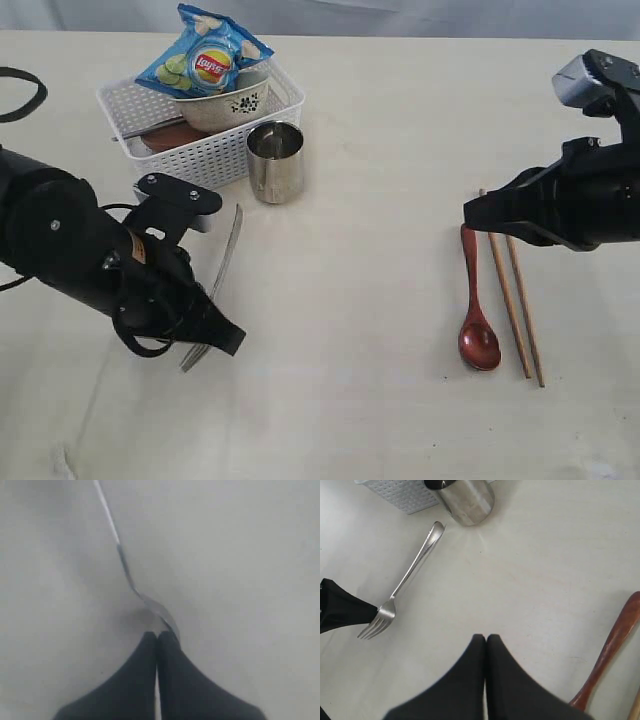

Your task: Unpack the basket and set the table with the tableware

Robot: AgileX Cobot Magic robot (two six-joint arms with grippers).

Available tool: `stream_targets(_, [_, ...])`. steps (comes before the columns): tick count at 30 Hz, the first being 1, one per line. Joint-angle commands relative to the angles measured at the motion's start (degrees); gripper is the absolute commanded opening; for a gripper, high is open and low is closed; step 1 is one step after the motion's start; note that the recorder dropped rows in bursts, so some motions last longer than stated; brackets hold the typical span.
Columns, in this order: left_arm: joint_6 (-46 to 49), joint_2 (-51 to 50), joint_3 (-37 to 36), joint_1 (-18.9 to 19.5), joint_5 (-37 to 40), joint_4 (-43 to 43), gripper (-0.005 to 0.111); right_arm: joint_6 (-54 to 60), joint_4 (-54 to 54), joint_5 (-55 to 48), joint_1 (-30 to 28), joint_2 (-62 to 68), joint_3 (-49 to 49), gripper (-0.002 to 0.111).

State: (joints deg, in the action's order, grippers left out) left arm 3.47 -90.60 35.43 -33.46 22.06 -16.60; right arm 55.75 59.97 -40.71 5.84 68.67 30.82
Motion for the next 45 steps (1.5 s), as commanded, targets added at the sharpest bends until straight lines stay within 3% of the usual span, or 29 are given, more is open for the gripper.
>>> stream_targets(1, [-0.4,0.0,-0.3,-2.5,-1.5,-0.8,0.0,0.7,0.1,0.0,-0.3,-0.1,-0.2,0.0])
stream_targets(13, [-1.0,0.0,-0.2,-0.4,-0.6,-0.3,0.0,0.7,0.1,-0.3,-0.3,-0.2,-0.2,0.0])
stream_targets(20, [-3.5,0.0,4.0,-0.4,0.7,0.0,0.001,0.6,0.4,-0.3,-0.3,-0.2,-0.2,0.0])
stream_targets(22, [-3.5,0.0,5.5,-0.4,0.9,0.2,0.004,0.6,0.4,-0.3,-0.3,-0.2,-0.2,0.0])
stream_targets(31, [-5.7,0.0,8.4,-0.4,1.3,0.3,0.046,0.2,0.4,-0.3,-0.3,-0.2,-0.2,0.0])
stream_targets(45, [-16.1,0.0,8.3,-0.7,9.9,4.2,0.046,0.3,0.4,-1.3,-0.3,-0.2,-0.2,0.0])
